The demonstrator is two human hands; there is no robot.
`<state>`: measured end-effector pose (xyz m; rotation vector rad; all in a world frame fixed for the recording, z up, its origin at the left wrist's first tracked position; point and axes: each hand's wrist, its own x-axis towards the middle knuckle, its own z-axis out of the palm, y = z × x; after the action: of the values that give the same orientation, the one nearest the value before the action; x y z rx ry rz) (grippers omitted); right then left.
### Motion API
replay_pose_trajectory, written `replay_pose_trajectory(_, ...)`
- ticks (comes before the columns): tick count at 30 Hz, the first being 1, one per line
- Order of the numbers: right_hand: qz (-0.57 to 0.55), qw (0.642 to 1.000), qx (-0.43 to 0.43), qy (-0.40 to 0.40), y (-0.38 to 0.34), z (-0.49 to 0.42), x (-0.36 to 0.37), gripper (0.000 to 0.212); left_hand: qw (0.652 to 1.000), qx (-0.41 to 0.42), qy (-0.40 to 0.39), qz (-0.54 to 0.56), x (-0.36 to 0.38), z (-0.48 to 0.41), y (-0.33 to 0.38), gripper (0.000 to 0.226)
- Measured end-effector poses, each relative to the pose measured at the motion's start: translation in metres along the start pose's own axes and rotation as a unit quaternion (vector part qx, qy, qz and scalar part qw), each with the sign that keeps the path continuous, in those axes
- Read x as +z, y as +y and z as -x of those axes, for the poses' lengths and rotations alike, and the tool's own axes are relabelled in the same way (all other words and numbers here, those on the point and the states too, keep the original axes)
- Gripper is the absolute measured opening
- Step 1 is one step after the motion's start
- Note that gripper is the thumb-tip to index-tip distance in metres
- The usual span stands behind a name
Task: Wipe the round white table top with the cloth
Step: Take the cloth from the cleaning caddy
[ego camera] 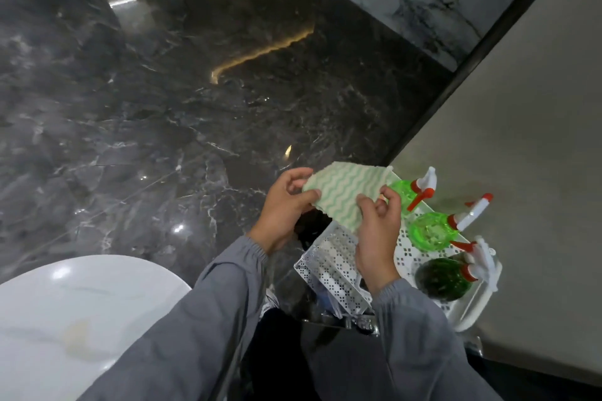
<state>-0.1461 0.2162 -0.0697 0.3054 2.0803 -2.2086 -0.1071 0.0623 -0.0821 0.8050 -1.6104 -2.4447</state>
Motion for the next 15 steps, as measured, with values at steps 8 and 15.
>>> replay_pose_trajectory(8,0.072,0.949,0.103,-0.289,0.040,0.075,0.092,0.024,0.978,-0.023,0.141,0.150,-0.141,0.098,-0.023,0.054)
replay_pose_trajectory(15,0.201,0.841,0.167,-0.474,0.122,0.164,0.156,0.018,0.929,-0.046,0.358,0.084,-0.231,0.215,-0.090,0.054)
